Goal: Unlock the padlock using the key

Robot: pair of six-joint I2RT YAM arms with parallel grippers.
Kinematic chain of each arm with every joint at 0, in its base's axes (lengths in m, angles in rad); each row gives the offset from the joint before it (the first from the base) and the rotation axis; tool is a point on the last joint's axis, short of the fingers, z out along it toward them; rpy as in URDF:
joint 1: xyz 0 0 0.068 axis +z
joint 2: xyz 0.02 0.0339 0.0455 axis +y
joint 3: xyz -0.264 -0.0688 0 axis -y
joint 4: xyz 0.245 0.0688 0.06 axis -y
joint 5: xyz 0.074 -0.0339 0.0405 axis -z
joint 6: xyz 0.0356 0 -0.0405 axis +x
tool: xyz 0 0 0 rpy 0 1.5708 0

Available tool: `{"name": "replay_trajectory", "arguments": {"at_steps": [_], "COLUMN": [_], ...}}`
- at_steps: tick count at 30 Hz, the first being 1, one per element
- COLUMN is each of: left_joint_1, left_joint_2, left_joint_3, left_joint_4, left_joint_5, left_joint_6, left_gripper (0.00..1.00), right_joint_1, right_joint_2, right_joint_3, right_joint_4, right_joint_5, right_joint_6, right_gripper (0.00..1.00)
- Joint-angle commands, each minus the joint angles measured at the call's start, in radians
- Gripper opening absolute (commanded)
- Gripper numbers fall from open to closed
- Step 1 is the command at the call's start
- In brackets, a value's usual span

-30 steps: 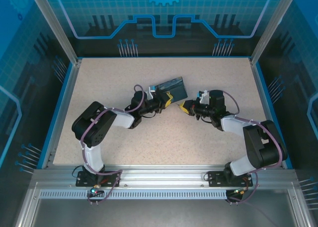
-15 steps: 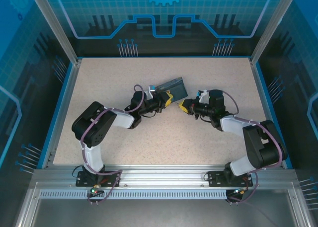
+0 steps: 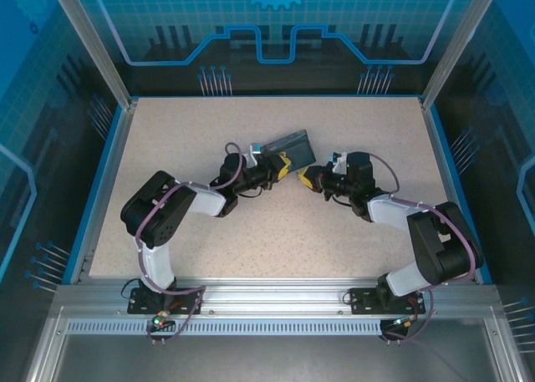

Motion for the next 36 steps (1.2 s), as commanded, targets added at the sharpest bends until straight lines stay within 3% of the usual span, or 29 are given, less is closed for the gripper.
{"name": "replay_trajectory", "arguments": {"at_steps": [1, 36], "left_joint_1": [-0.002, -0.009], "left_joint_2": [-0.044, -0.039], "left_joint_3": [0.0, 0.003], "left_joint_4": [0.086, 0.089], "left_joint_5": [0.014, 0.012], "left_joint_6": [-0.013, -0.012], "left_gripper": [0.0, 0.0], "right_joint_1": [0.013, 0.016], "right_joint_2": [-0.011, -0.028], "right_joint_3": [0.02, -0.007], "right_joint_4": [0.025, 0.021], "right_joint_5": [0.027, 0.031], "right_joint_6": [0.015, 0.009], "right_gripper": [0.0, 0.0]}}
